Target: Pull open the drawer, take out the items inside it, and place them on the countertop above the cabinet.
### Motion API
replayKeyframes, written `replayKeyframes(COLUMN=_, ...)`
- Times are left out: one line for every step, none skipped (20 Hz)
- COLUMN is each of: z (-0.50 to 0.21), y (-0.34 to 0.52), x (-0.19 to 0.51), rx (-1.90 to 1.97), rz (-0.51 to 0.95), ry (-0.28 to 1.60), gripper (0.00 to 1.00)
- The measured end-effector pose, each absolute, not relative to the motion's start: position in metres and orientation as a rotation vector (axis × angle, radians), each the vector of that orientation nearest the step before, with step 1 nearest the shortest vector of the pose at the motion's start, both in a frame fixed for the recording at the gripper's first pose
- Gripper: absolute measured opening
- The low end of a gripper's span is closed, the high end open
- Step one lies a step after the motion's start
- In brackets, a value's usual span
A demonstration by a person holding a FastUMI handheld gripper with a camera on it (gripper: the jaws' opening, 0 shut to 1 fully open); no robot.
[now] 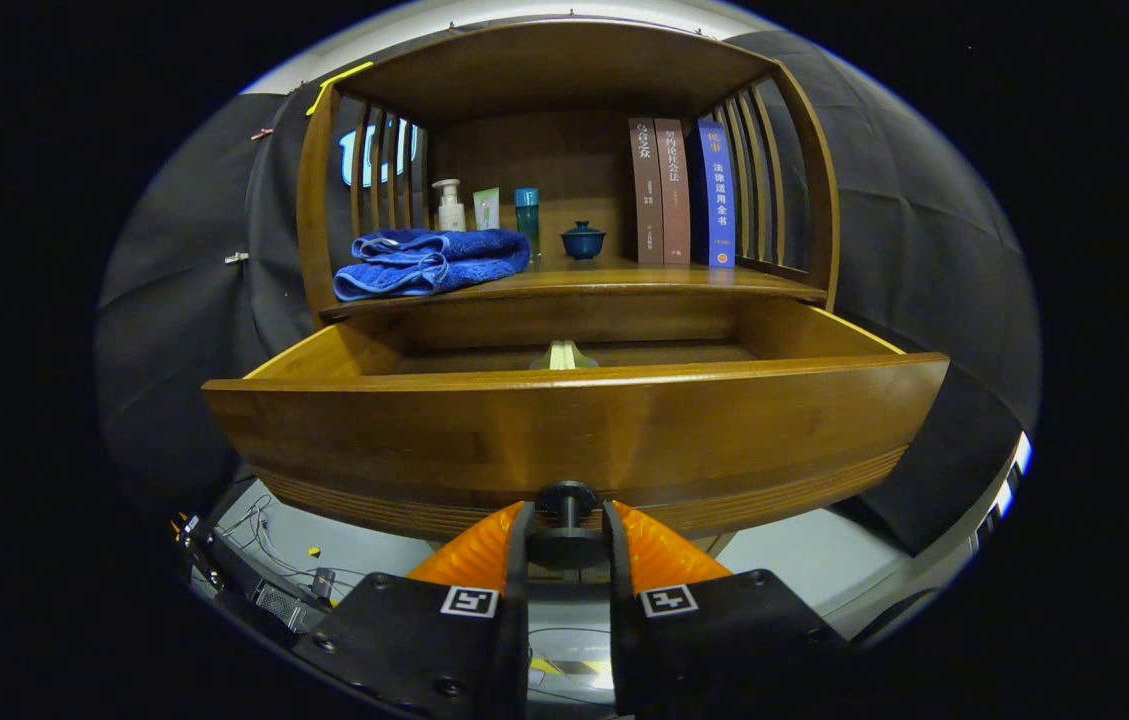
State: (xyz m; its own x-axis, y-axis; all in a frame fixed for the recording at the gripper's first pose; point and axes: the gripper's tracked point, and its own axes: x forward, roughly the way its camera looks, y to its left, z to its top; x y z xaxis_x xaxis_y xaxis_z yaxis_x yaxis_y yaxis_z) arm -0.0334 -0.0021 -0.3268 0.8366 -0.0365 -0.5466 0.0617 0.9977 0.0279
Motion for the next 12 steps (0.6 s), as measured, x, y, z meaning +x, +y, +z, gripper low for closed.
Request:
replayKeyframes(z=-0.33, y=-0.002, x=-0.041, rx=0.048, rz=-0.052, ry=0.592, gripper=0.37)
replayKeyframes(z=-0.327, y=-0.001, x=-0.046, rx=0.057, rz=-0.054, ry=0.596, gripper=0.37)
replayKeyframes(z=-0.332, y=0.001, x=-0.053, rx=0.049, rz=-0.053, ry=0.611, gripper=0.37)
replayKeyframes(z=-0.329, y=0.001, x=-0.058, rx=0.044, rz=-0.05, ry=0.618, gripper=0.37)
replayKeyframes(z=-0.329, y=0.003, x=-0.062, rx=0.045, rz=-0.044, ry=0.624, gripper=0.37)
replayKeyframes(z=-0.33, y=0.005, x=-0.067, rx=0.046, rz=-0.04, ry=0.63, gripper=0.37)
replayKeyframes(z=-0.33, y=0.006, x=-0.07, rx=0.046, rz=-0.034, ry=0.635, gripper=0.37)
replayKeyframes(z=-0.33, y=0.007, x=-0.072, rx=0.047, rz=-0.031, ry=0.638, gripper=0.37)
replayKeyframes(z=-0.33, y=0.006, x=-0.073, rx=0.05, rz=-0.031, ry=0.637, gripper=0.37)
replayKeyframes(z=-0.33, y=0.007, x=-0.073, rx=0.052, rz=-0.028, ry=0.637, gripper=0.37)
replayKeyframes(z=-0.33, y=0.006, x=-0.074, rx=0.047, rz=-0.022, ry=0.638, gripper=0.37)
replayKeyframes(z=-0.331, y=0.006, x=-0.074, rx=0.04, rz=-0.014, ry=0.637, gripper=0.37)
